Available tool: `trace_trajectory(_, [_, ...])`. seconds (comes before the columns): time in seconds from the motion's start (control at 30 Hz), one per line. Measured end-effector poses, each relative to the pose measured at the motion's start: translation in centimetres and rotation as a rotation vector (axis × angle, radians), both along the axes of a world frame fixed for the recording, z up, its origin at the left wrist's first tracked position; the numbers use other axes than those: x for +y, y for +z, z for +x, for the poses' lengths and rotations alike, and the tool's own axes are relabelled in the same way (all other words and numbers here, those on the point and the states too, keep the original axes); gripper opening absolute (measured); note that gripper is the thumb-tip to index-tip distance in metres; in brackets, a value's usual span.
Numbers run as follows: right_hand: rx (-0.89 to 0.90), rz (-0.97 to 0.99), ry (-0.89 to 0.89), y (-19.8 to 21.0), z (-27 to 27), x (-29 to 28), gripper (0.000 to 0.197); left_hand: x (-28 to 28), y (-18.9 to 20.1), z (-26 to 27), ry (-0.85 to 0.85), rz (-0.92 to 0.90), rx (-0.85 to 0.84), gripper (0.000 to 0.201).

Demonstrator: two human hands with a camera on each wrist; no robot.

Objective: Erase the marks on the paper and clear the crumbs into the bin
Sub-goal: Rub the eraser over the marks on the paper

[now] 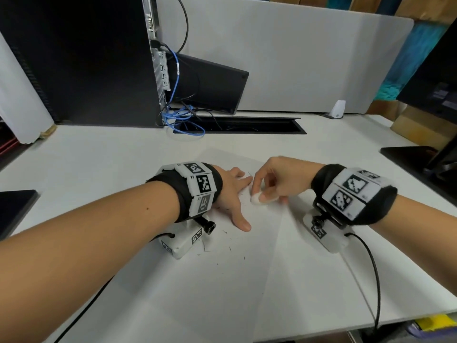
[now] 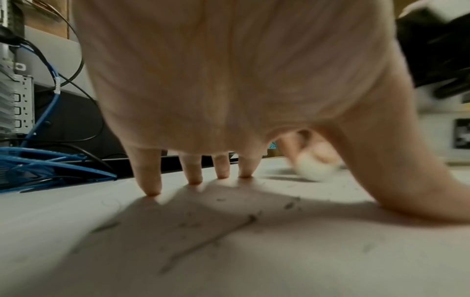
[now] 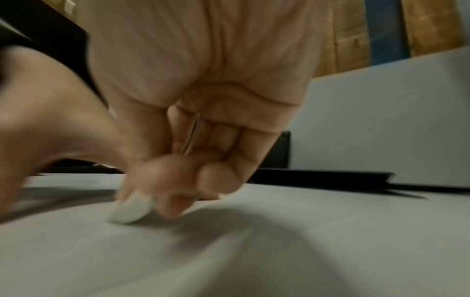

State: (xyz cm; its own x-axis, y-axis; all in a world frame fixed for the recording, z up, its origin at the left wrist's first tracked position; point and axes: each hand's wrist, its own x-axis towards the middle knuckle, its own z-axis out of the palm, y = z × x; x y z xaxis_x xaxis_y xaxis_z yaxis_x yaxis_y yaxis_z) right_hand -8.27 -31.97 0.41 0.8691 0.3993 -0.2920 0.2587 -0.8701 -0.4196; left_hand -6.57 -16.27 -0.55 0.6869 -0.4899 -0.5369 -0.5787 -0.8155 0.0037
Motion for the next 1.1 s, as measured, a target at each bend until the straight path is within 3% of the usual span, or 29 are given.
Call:
trace_trajectory(0.1, [0.069, 0.037, 0.062, -0.2, -1.2, 0.4, 0.015, -0.1, 0.0, 0.0, -0.003, 0.007, 0.000, 0.117])
trace_trajectory(0.23, [-0.113, -0.035, -0.022, -0.1, 0.4, 0.7, 0.015, -0.1, 0.2, -0.3, -0.010, -0.019, -0.009, 0.110])
trace_trajectory(0.4, [0.106, 0.049, 0.074, -0.2, -1.3, 0.6, 0.015, 0.0, 0.0, 0.0, -0.006, 0.008, -0.014, 0.115])
trace_trajectory(0.57, [-0.100, -0.015, 0.000, 0.0, 0.3, 0.7, 0.012, -0.1, 0.3, -0.3, -0.008, -0.013, -0.012, 0.109])
trace_trajectory(0.73, [0.076, 0.020, 0.088, -0.2, -1.7, 0.4, 0.015, -0.1, 0.1, 0.0, -0.001, 0.025, -0.009, 0.117])
trace_trajectory(0.87, [-0.093, -0.056, -0.004, 0.2, -0.1, 0.0, 0.014, -0.2, 0.4, -0.2, -0.007, 0.027, -0.014, 0.116])
trace_trajectory(1.03, [0.110, -0.002, 0.083, 0.0, -2.0, 0.1, 0.015, -0.2, 0.1, -0.1, 0.002, 0.046, -0.013, 0.119])
trace_trajectory(1.1, [0.052, -0.015, 0.051, 0.0, -1.5, -0.3, 0.014, -0.2, 0.2, -0.2, 0.002, 0.055, -0.010, 0.120])
